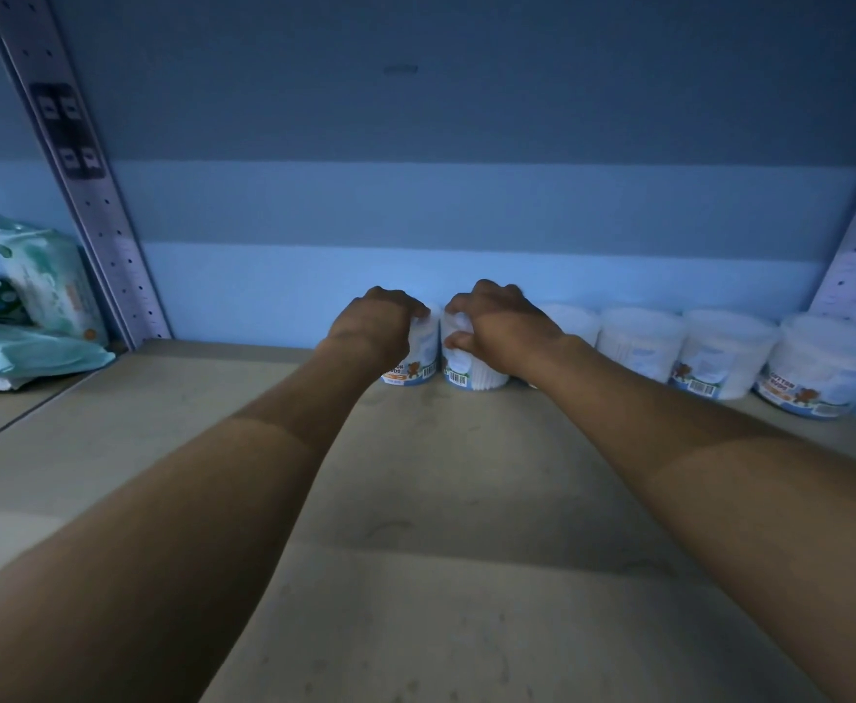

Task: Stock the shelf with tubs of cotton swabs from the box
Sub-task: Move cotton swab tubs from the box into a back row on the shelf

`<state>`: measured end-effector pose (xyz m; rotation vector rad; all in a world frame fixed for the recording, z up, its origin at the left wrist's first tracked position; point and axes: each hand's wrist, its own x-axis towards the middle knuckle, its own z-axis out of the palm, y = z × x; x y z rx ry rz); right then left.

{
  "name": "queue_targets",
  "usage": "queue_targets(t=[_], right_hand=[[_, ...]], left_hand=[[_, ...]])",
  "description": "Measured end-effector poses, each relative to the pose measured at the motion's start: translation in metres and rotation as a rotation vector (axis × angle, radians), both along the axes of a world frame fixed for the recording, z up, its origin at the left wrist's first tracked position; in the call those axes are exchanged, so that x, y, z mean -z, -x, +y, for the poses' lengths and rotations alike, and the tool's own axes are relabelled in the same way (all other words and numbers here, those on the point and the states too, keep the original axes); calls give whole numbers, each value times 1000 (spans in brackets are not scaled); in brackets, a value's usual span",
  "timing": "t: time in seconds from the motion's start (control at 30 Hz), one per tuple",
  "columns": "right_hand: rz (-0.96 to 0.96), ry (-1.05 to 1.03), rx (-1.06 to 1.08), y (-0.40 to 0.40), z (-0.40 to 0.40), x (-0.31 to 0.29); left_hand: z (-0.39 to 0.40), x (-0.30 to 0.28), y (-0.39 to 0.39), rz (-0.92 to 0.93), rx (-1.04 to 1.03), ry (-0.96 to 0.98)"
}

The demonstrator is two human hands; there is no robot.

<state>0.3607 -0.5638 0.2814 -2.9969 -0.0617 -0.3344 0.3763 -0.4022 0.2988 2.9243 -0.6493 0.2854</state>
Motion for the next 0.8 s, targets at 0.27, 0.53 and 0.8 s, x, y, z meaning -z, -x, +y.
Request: queue_targets(t=[0.27,0.53,0.8], right_hand=[[18,-21,28,-1,5,-3],[-15,-44,13,20,14,-4],[-21,18,-47,75,46,-6]], left_hand=[[2,-7,4,93,39,-12],[25,6,6,38,71,24],[55,5,56,66,46,56]])
